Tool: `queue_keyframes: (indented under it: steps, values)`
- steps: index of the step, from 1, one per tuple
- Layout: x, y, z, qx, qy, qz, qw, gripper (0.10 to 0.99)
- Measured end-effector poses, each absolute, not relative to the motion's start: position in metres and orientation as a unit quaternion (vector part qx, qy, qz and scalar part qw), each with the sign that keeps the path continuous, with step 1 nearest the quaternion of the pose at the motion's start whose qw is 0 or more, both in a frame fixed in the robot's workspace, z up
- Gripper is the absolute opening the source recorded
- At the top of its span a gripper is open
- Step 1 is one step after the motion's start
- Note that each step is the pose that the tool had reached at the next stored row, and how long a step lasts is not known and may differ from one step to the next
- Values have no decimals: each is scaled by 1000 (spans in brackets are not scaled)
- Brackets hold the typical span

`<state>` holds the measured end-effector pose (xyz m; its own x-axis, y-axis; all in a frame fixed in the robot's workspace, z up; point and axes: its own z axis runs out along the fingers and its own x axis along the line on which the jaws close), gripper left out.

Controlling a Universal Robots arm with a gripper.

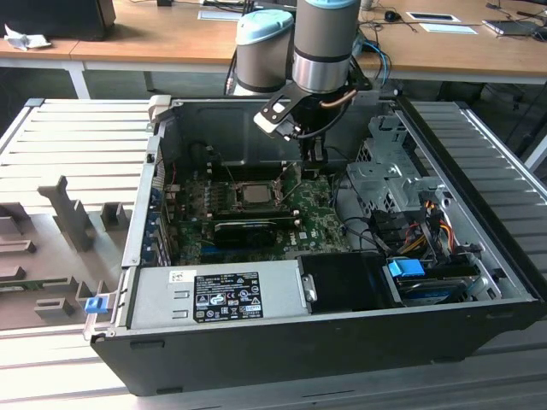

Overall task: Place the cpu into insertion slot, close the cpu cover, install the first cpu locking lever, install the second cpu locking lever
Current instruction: 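Close the cpu cover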

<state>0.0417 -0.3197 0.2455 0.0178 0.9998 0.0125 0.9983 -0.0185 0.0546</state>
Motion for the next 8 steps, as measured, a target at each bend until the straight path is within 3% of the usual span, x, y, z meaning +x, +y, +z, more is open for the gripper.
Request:
queue_keyframes:
  steps: [8]
  values:
    - [30, -320, 246, 713, 700, 24, 15, 106]
